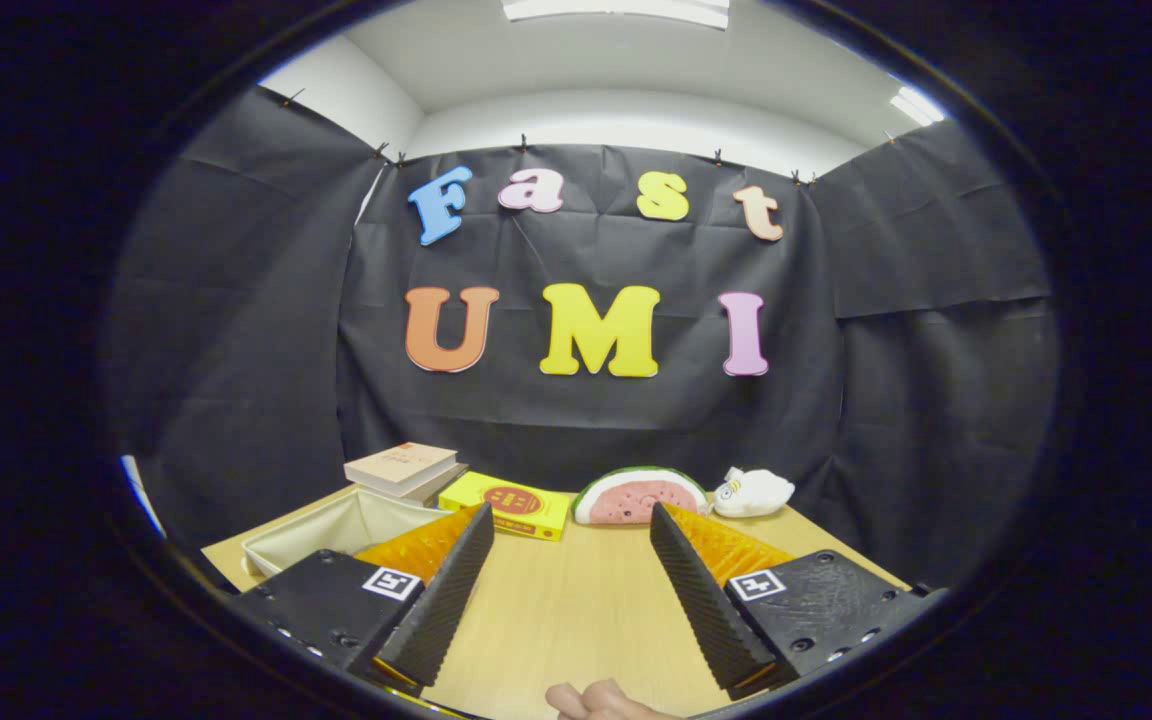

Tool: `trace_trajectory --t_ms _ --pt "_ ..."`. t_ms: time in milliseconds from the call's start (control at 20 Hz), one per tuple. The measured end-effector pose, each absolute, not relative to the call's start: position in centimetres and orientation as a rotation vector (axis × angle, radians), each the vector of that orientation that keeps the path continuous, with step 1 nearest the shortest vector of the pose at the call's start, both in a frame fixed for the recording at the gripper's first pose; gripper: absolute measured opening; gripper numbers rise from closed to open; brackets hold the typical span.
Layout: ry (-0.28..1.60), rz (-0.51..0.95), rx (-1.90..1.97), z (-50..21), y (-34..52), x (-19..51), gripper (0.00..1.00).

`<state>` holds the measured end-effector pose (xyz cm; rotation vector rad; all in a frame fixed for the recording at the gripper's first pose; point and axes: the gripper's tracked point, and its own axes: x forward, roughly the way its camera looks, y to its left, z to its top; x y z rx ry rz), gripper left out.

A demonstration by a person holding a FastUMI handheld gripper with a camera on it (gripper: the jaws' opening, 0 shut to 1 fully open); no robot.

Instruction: Open the storage box then place both shoes into the box .Put the left shoe in first, then the right shoe, with the right side of both shoes facing outward in a uniform manner.

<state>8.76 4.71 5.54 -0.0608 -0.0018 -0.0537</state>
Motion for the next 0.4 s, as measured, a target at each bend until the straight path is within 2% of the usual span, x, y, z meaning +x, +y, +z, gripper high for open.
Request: trace_trajectory --t_ms 400 --pt "-0.003 -0.1 -0.077 3.5 1.7 8.2 0.96"
